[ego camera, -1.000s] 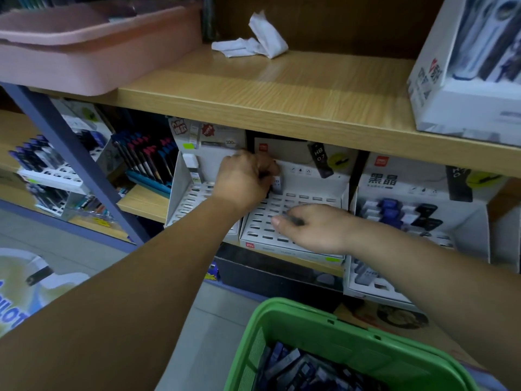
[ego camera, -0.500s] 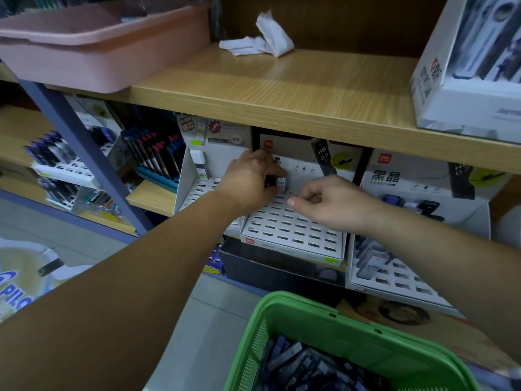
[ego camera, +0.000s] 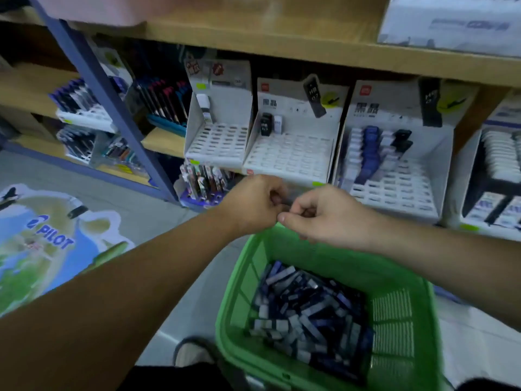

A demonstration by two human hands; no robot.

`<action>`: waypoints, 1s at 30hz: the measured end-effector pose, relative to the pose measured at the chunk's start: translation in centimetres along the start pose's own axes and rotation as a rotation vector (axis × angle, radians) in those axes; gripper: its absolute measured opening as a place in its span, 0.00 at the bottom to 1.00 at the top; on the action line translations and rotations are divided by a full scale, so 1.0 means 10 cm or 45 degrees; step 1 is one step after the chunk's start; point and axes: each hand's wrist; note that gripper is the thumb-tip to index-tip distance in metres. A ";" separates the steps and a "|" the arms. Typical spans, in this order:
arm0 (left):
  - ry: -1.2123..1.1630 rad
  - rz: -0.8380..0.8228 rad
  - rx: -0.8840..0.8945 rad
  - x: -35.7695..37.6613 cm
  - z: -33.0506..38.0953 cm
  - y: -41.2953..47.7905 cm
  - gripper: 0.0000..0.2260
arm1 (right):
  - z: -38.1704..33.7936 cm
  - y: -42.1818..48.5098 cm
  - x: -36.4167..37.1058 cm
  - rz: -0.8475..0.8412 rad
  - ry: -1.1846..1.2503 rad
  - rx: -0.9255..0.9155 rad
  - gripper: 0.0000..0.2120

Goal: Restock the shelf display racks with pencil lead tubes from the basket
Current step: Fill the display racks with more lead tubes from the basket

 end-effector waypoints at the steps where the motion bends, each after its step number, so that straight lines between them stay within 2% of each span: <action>1: 0.010 -0.088 -0.019 0.20 0.03 -0.11 0.11 | 0.11 -0.11 0.09 -0.037 -0.006 0.053 0.17; 3: 0.020 -0.230 -0.077 0.60 0.07 -0.33 0.11 | 0.38 -0.30 0.26 -0.141 -0.056 0.205 0.19; 8: -0.004 -0.439 -0.219 1.42 0.07 -0.65 0.10 | 1.13 -0.61 0.50 -0.393 -0.169 0.769 0.19; 11: 0.040 -0.582 -0.259 1.78 0.03 -0.73 0.12 | 1.62 -0.85 0.61 -0.217 -0.036 0.925 0.18; 14: -0.009 -0.625 -0.373 2.07 -0.07 -0.78 0.17 | 1.97 -1.00 0.68 0.032 0.080 0.911 0.17; 15: 0.005 -0.615 -0.384 2.15 -0.11 -0.78 0.20 | 2.06 -1.01 0.69 0.069 0.156 0.928 0.21; 18: 0.143 -0.578 -0.285 2.35 -0.22 -0.71 0.33 | 2.35 -0.96 0.71 0.149 0.345 1.042 0.52; 19: 0.175 -0.577 -0.273 2.41 -0.25 -0.68 0.38 | 2.46 -0.94 0.73 0.171 0.371 1.063 0.57; 21: 0.164 -0.616 -0.328 2.50 -0.34 -0.60 0.49 | 2.60 -0.89 0.76 0.238 0.463 1.111 0.61; 25: 0.224 -0.715 -0.389 2.74 -0.46 -0.52 0.62 | 2.73 -0.87 0.83 0.342 0.769 1.212 0.56; 28: 0.362 -0.682 -0.424 2.89 -0.40 -0.50 0.65 | 2.82 -0.84 0.88 0.335 0.723 1.268 0.66; 30: 0.342 -0.683 -0.464 2.96 -0.34 -0.50 0.65 | 2.99 -0.81 0.94 0.313 0.651 1.257 0.74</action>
Point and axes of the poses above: each hand's wrist, its own y-axis towards the middle knuckle, its own x-axis out of the palm, z = x × y, and after that the axes turned 12 degrees about y, right-handed
